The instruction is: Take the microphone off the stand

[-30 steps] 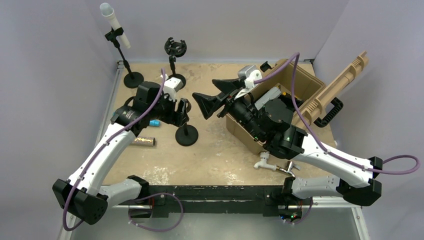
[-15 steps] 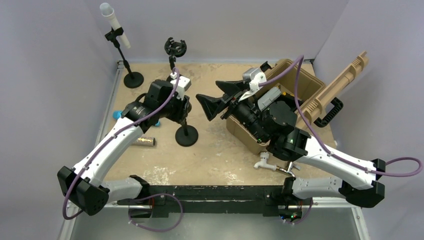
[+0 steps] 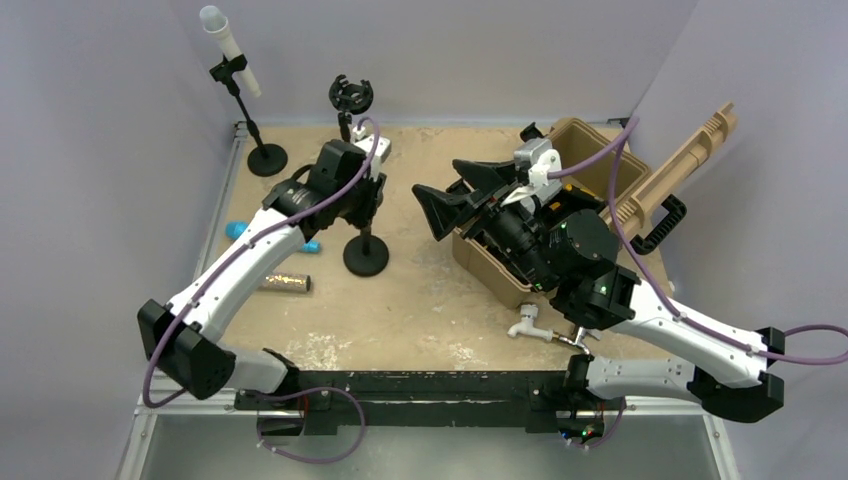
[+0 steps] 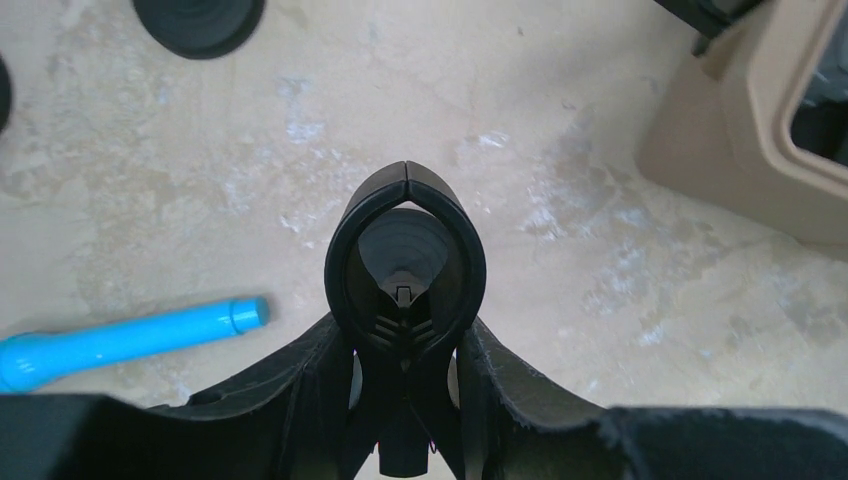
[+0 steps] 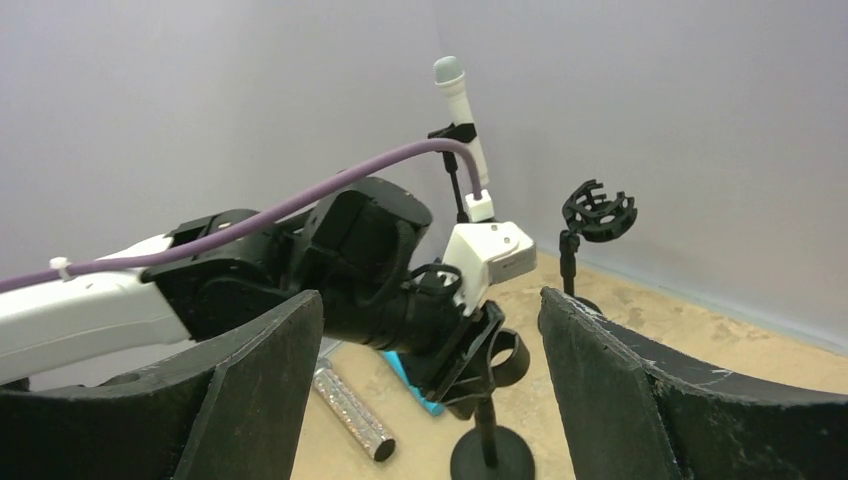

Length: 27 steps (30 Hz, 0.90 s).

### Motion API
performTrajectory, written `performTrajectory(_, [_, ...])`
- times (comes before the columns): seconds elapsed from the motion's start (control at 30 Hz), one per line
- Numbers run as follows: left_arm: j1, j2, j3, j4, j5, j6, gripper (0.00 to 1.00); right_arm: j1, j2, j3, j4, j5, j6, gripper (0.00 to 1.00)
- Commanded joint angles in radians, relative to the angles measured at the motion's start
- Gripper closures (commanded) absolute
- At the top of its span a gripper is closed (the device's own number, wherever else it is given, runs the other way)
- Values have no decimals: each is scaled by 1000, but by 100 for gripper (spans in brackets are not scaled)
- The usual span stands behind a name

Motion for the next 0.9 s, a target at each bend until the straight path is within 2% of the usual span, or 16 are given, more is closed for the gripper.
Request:
performTrajectory(0.0, [3,79,148,98,-169,23,100,-1,-31,21,48,21,-33,22])
performTrajectory(0.13, [22,212,285,137,-187,35,100,0,-53,21,62,28,-45,22])
performTrajectory(0.27, [70,365,431,173,-109,18,100,0,-68,17,64,37,-52,22])
performTrajectory(0.57, [120,738,936,111,-51,86,100,0,-94,-3,56,72,-52,23])
performTrajectory(0.7, [136,841,1050,116,-9,80,100,0,-99,-13,56,81,-46,22])
performTrajectory(0.87, [153,871,1065,163,35,55,100,1,-95,-17,57,79,-40,22])
